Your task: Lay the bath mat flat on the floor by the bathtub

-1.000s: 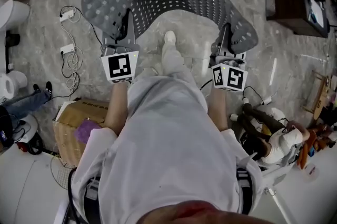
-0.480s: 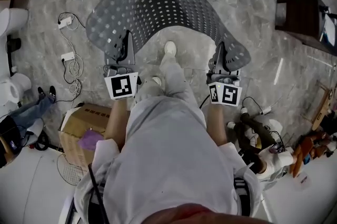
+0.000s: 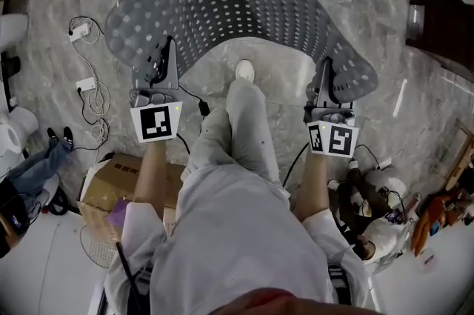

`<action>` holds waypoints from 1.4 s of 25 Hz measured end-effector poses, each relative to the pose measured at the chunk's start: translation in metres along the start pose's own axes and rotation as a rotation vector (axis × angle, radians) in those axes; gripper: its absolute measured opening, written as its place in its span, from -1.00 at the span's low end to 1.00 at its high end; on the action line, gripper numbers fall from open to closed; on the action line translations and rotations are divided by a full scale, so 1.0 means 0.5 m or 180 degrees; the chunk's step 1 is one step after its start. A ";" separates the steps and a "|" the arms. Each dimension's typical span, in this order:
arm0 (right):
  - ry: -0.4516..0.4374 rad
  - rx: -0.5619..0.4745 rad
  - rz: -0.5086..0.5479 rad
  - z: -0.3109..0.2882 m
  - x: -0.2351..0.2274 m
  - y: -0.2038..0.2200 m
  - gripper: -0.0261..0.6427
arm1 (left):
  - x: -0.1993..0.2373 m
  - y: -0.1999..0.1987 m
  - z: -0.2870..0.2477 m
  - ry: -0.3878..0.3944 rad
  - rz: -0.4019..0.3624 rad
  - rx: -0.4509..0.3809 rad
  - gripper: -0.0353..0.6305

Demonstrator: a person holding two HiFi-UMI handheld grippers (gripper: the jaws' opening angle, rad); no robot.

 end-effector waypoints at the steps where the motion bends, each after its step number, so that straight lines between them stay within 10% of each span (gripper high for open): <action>1: -0.0021 -0.0005 0.0048 0.004 0.003 -0.003 -0.87 | 0.003 0.001 0.005 0.0015 0.0009 0.0002 -0.85; 18: -0.0382 0.0237 0.0377 -0.065 -0.036 0.115 -0.87 | 0.040 0.163 -0.052 0.0235 0.0058 0.0251 -0.85; 35: -0.0733 0.1807 0.0084 -0.328 -0.125 0.526 -0.87 | 0.014 0.548 -0.370 0.0878 0.0576 0.1520 -0.85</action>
Point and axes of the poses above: the fingertips, and each gripper's own axes: z backward along the fingers, x to its left, y out of its underside, the point moved 10 cm from there along z, backward along the fingers, and after that the axes turned 6 degrees about y, right-handed, at the moved point
